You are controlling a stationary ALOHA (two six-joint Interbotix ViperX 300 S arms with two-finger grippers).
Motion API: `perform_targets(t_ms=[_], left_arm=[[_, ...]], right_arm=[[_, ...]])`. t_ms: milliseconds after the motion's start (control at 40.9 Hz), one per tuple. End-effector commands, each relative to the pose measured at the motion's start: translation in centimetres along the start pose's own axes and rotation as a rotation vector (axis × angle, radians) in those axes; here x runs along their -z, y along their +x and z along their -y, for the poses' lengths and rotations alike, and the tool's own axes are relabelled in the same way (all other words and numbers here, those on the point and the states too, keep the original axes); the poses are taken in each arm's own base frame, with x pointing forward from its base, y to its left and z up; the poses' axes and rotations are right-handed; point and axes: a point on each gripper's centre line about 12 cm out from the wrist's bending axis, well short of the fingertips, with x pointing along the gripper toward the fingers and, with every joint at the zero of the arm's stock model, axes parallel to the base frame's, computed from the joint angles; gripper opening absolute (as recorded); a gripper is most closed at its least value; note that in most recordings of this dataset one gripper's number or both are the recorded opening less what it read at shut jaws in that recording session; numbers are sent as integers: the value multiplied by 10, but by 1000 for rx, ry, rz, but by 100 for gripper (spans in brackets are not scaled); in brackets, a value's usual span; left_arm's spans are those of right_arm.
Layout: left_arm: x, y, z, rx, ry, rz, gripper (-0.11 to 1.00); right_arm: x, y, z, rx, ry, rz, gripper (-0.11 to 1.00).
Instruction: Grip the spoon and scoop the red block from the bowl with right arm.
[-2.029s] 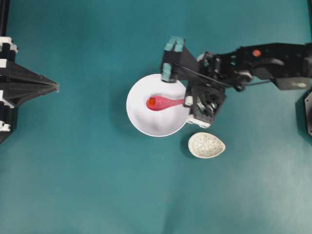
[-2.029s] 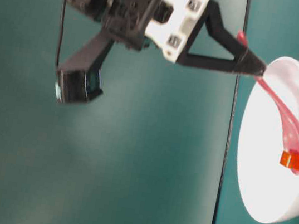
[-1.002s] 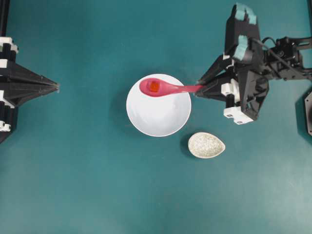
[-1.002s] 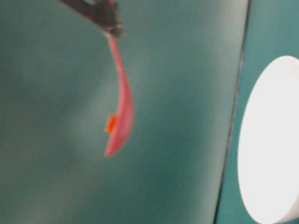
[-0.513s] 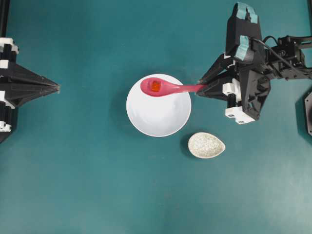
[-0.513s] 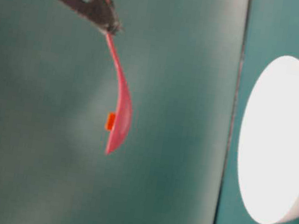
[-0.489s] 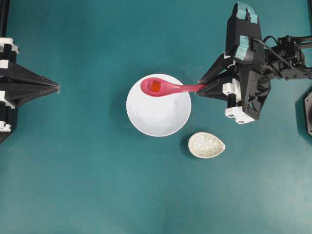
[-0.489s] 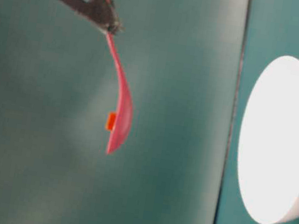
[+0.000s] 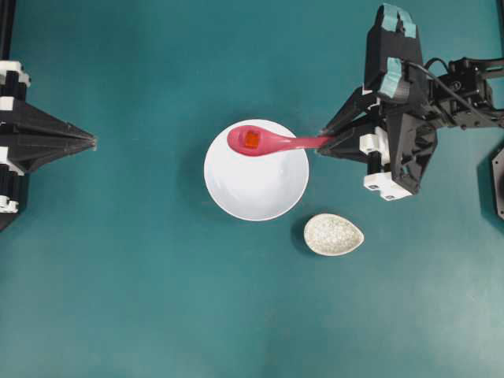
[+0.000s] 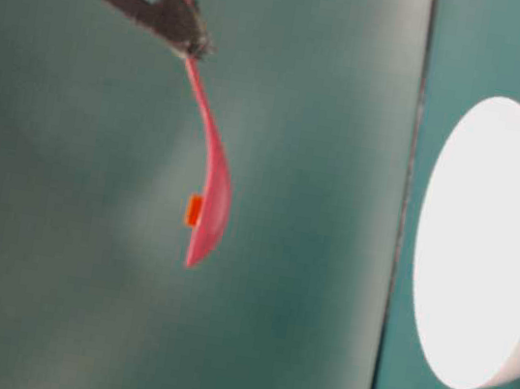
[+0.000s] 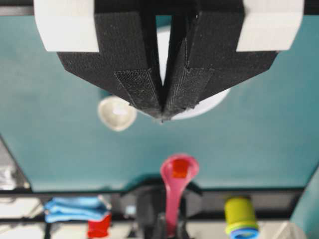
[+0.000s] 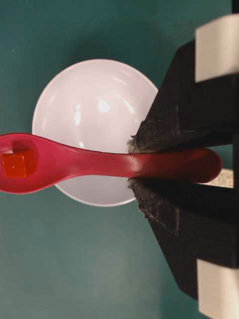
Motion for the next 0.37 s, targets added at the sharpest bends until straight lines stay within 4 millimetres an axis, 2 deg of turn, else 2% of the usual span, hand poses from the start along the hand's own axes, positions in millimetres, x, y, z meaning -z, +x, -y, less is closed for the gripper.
perform_targets(t_ms=[0, 342], left_arm=[[-13, 2, -1, -2, 0, 37, 0], [-14, 1, -1, -2, -1, 41, 0]], right_arm=[[-12, -9, -4, -10, -9, 43, 24], [-8, -8, -4, -11, -3, 32, 24]])
